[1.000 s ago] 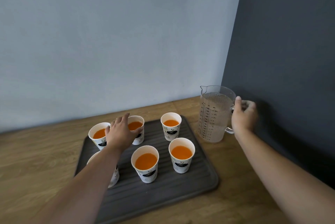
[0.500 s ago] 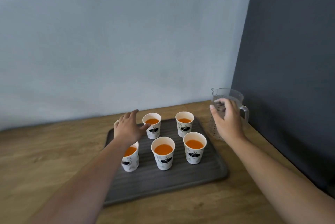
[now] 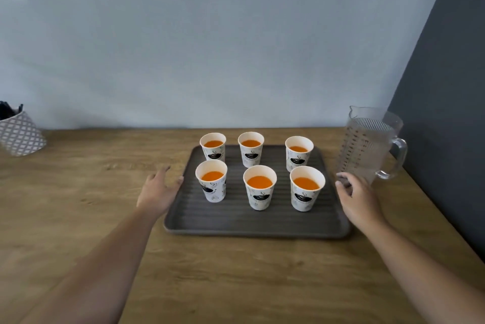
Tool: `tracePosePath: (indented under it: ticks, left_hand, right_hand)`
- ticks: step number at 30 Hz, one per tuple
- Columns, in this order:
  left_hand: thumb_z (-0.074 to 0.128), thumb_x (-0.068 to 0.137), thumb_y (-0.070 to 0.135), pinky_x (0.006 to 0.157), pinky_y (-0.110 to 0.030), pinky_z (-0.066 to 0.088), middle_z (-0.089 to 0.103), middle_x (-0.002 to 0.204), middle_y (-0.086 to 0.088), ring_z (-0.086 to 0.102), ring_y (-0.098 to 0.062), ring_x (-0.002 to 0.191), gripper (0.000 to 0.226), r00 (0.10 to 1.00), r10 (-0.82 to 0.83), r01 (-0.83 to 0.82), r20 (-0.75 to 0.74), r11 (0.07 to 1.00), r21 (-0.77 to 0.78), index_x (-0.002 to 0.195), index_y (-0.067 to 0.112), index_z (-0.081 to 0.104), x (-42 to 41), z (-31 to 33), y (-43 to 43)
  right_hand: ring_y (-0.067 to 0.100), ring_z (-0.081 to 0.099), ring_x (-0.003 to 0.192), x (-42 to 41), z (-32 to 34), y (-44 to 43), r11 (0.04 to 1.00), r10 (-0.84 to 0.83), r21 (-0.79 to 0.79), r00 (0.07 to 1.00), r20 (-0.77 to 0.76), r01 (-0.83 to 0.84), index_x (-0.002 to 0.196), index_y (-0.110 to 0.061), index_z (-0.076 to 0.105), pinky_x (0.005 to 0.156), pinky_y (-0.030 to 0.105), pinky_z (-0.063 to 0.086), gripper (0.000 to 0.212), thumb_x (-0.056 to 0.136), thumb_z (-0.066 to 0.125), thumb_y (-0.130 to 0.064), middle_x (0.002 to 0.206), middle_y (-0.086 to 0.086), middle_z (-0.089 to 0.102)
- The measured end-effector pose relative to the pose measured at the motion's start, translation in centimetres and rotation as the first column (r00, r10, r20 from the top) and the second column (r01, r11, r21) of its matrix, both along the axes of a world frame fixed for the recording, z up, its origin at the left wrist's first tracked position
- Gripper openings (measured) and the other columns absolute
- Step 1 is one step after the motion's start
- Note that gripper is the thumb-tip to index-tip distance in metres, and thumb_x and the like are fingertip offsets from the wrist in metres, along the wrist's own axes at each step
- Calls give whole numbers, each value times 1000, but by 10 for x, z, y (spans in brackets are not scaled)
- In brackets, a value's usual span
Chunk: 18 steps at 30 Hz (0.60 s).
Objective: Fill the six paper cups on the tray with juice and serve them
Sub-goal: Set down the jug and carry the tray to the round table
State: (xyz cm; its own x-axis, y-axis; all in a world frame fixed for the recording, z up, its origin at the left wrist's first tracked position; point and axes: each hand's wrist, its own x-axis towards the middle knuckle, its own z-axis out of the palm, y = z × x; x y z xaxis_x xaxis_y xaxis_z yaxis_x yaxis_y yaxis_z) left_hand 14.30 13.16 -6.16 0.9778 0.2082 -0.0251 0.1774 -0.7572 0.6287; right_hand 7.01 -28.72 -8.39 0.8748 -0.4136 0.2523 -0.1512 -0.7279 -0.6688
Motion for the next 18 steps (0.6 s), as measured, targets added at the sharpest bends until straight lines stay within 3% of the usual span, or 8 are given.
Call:
tracePosePath:
  ticks: [4, 8, 18]
  left_hand:
    - [62, 88, 37, 103, -40, 38, 56, 130, -18, 49, -36, 124, 64, 991, -5, -3, -136, 998, -59, 145, 22, 36, 6, -29, 6]
    - [65, 87, 34, 97, -41, 45, 63, 121, -17, 56, -36, 115, 64, 991, -14, 7, -134, 998, -57, 143, 19, 38, 22, -45, 5]
    - [48, 93, 46, 84, -39, 46, 63, 125, -9, 57, -34, 114, 47, 995, 9, 14, -97, 973, 229, 137, 32, 43, 52, -59, -2]
  right_hand:
    - [32, 51, 118, 4, -17, 5, 998, -61, -2, 987, -151, 61, 130, -11, 54, 99, 40, 41, 40, 93, 54, -25, 128, 17, 53]
    - [36, 51, 120, 15, -29, 8, 991, -115, 41, 975, -189, 125, 131, -5, 51, 99, 40, 41, 44, 91, 58, -22, 129, 21, 56]
    - [37, 54, 118, 40, -34, 13, 990, -82, 88, 949, -306, 114, 131, -7, 51, 96, 44, 45, 48, 87, 61, -24, 130, 19, 59]
